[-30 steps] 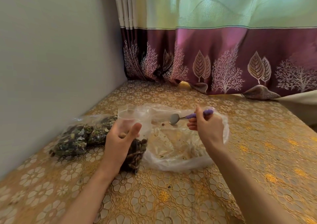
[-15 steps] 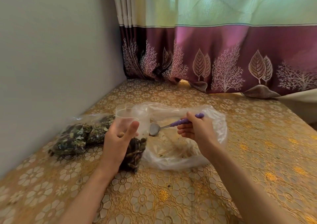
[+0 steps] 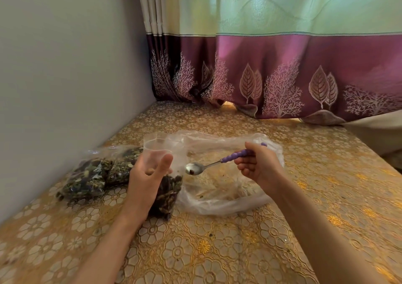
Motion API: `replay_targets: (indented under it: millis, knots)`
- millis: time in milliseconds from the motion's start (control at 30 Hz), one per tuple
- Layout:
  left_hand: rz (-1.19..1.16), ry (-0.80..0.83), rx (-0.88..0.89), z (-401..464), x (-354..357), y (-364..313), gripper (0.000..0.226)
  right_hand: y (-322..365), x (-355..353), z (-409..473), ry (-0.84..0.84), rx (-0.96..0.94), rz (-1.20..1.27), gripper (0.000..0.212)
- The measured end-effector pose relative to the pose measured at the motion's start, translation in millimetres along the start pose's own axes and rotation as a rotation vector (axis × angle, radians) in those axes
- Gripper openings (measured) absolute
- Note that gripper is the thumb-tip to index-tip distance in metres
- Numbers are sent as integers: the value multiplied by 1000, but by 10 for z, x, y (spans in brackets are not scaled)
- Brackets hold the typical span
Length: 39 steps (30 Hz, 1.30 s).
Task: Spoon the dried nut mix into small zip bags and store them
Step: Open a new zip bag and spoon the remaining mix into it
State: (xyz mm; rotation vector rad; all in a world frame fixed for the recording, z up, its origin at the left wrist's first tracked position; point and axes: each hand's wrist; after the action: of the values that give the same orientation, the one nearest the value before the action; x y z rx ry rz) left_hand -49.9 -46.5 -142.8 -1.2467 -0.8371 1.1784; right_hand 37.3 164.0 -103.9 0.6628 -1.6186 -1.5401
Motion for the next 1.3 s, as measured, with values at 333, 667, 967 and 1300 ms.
replay_targets:
  millis: [333, 667, 967, 1300]
  knots:
    - [-23, 2, 8, -21, 5, -32, 72, 99, -277, -188, -41, -216, -263, 31]
    - [-29, 13, 27, -18, 3, -29, 78, 138, -169, -325, 26, -317, -337, 32]
    - [-27, 13, 36, -27, -2, -38, 77, -52, -112, -331, 57, -31, -123, 42]
    - [-22, 18, 17, -16, 2, -17, 72, -29, -221, -267, -115, -3, 30, 45]
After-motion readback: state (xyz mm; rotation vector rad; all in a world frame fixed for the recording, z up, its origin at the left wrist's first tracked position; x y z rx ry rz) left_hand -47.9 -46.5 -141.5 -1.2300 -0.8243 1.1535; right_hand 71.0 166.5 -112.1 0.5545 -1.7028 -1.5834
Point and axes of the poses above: each hand's wrist, its own z-axis towards the middle knuckle, its own x-axis out of the palm, y = z × x, and after that the axes turned 13 degrees about -x, right-handed
